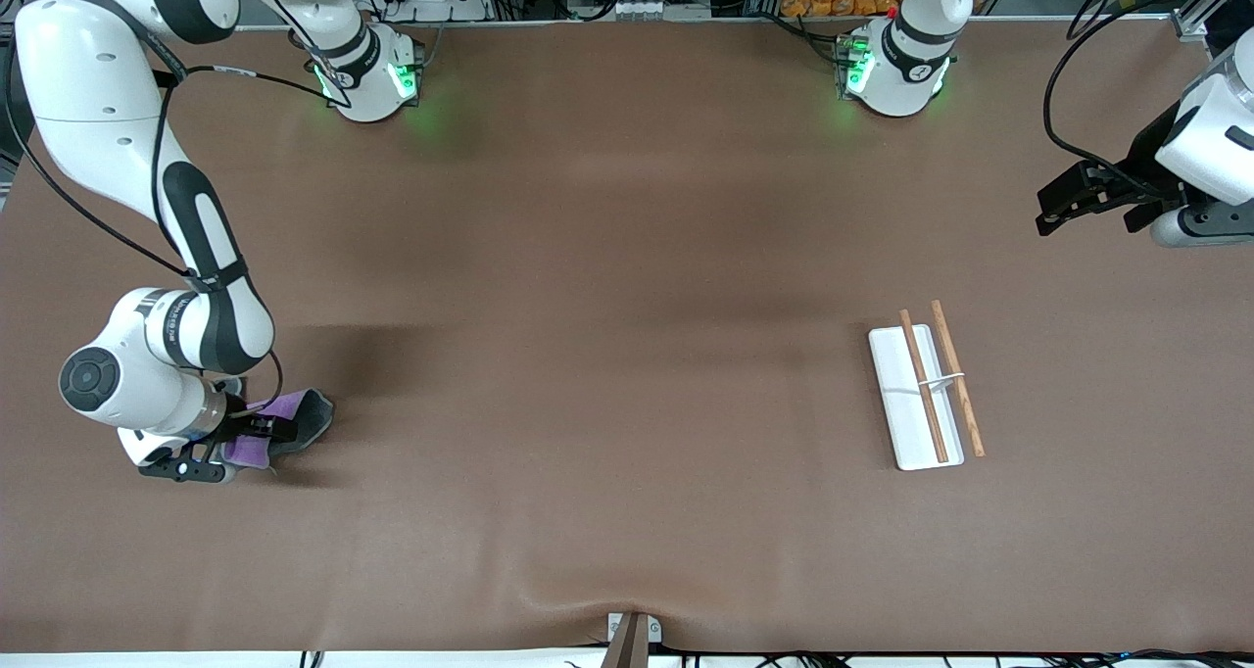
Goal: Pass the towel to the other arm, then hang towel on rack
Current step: 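Reach the right gripper down to the grey-purple towel and grasp it, then lift the towel with the right gripper while the left gripper approaches, then grasp the hanging towel with the left gripper beside the right gripper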
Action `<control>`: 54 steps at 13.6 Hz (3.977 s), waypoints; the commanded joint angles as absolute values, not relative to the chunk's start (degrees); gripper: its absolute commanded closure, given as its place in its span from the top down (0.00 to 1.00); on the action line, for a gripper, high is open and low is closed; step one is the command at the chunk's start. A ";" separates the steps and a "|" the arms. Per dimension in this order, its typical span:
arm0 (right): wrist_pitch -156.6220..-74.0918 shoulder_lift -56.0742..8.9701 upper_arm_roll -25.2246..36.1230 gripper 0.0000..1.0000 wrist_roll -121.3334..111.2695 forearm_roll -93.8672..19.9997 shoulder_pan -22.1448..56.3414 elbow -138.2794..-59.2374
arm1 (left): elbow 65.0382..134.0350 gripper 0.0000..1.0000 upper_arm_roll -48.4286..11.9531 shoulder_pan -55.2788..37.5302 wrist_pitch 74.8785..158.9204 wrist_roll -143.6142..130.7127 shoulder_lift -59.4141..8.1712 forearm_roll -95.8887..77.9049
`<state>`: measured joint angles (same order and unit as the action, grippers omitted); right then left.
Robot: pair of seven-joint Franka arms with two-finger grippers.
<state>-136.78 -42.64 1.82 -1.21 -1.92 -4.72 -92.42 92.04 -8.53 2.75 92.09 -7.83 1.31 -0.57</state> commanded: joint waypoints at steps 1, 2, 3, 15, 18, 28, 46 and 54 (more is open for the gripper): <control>-136.67 -43.51 1.49 0.18 -1.14 -2.29 -5.19 -90.97 | 91.32 1.00 -8.61 2.64 92.29 -6.59 1.05 -0.44; -136.58 -43.51 1.49 0.00 -0.79 -2.37 -5.10 -90.97 | 91.41 1.00 -8.61 2.64 92.29 -6.59 1.05 -0.44; -136.58 -43.51 1.49 0.00 -0.70 -2.37 -5.10 -90.97 | 91.41 1.00 -8.61 2.55 92.29 -6.59 1.05 -0.44; -119.12 -31.57 1.50 0.00 -0.61 4.29 1.75 -90.79 | 91.58 1.00 -8.70 2.11 92.20 -6.59 1.05 -0.44; -111.47 -26.47 1.32 0.00 -1.05 9.48 5.52 -89.83 | 91.58 1.00 -9.58 2.11 92.20 -6.77 1.05 -0.44; -102.92 -20.92 0.88 0.00 -12.22 11.08 26.78 -81.84 | 90.88 1.00 -12.92 1.58 95.71 -13.34 -2.37 -2.28; -121.20 -25.66 0.88 0.00 -10.99 7.12 44.91 -78.05 | 81.65 1.00 -14.77 -10.80 110.28 -47.19 -17.04 -12.39; -121.11 -25.31 0.88 0.00 -10.63 3.78 44.91 -77.26 | 75.95 0.99 -14.42 -22.31 125.42 -56.60 -26.53 -12.39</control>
<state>-121.50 -24.71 0.36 -11.47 4.63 44.35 -78.78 81.22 -15.04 -18.98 125.12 -54.88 -22.98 -11.55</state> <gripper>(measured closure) 0.978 0.000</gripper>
